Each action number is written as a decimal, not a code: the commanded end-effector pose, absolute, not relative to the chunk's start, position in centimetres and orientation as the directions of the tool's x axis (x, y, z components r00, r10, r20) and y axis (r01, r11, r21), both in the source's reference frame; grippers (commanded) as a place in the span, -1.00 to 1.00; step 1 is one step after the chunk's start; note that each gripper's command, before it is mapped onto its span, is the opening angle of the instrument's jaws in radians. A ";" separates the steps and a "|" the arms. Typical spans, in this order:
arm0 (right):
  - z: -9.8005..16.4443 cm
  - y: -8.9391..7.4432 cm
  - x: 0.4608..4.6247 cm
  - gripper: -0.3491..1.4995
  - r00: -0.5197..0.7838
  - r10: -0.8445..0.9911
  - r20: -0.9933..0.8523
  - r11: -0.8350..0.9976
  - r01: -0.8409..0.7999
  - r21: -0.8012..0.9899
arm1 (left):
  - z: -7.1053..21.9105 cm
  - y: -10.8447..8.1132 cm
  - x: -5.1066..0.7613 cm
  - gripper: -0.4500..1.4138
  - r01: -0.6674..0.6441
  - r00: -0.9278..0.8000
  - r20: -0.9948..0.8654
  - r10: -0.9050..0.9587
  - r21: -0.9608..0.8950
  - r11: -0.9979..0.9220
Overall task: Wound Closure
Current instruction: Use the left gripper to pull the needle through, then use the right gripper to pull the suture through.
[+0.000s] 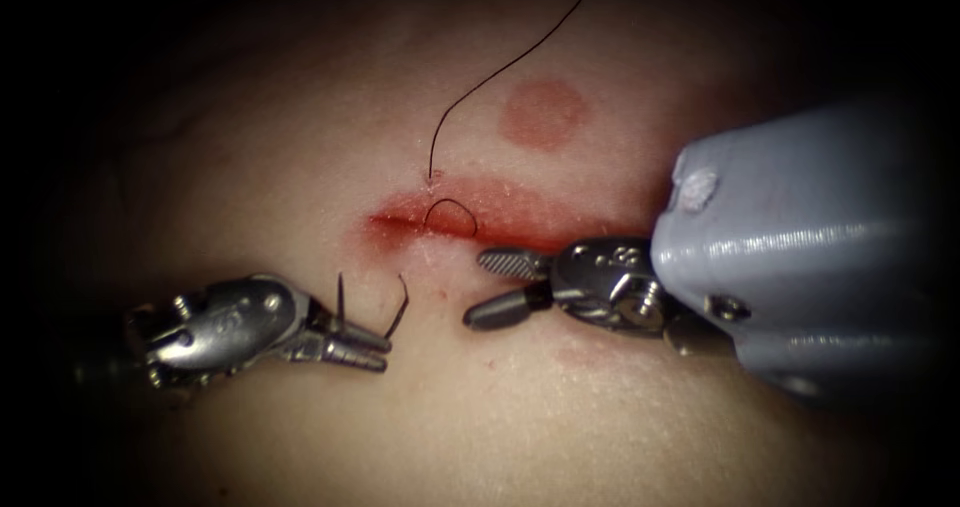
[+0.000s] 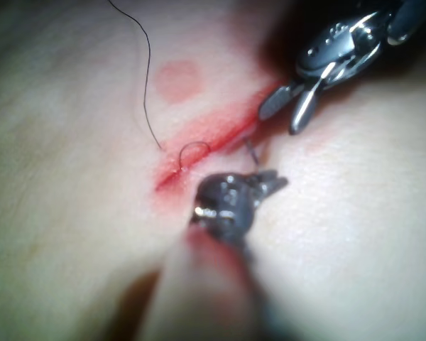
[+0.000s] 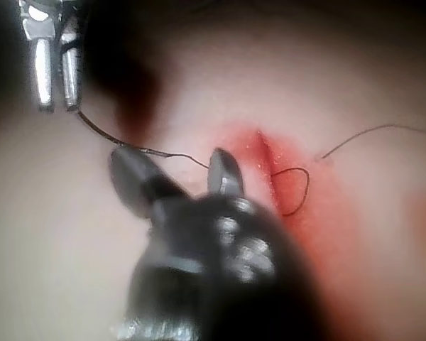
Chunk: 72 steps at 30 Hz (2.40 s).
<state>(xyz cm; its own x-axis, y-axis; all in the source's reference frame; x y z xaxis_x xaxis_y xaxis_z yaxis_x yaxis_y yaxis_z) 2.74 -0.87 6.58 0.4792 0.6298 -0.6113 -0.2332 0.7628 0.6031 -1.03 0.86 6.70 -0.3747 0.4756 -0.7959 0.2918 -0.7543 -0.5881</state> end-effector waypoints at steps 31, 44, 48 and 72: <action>6.6 -0.9 2.77 0.65 0.473 0.638 -0.607 0.755 -0.230 0.614 | 6.3 1.8 -1.08 -0.89 -0.122 -0.254 -0.958 0.132 -0.104 -0.987; 6.6 -0.8 2.74 0.65 0.461 0.642 -0.612 0.755 -0.242 0.610 | 6.1 2.2 -1.05 -0.89 -0.220 -0.225 -0.972 0.074 -0.024 -0.975; 6.6 -0.8 2.73 0.65 0.459 0.643 -0.613 0.755 -0.246 0.608 | 6.0 2.2 -1.04 -0.89 -0.227 -0.211 -0.975 0.067 -0.018 -0.974; 6.9 -0.9 3.54 0.72 0.525 0.471 -0.709 0.880 -0.234 0.412 | 5.9 2.4 -0.90 -0.89 -0.258 -0.182 -0.982 0.057 -0.008 -0.966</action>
<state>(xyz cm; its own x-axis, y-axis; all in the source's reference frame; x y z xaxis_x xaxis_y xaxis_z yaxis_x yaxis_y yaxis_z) 3.50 -0.85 6.88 0.5271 0.4656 -0.7109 -0.2365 0.8839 0.4036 -0.85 2.35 5.81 -0.1824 0.0569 -0.9816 -0.2588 -0.9659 -0.0079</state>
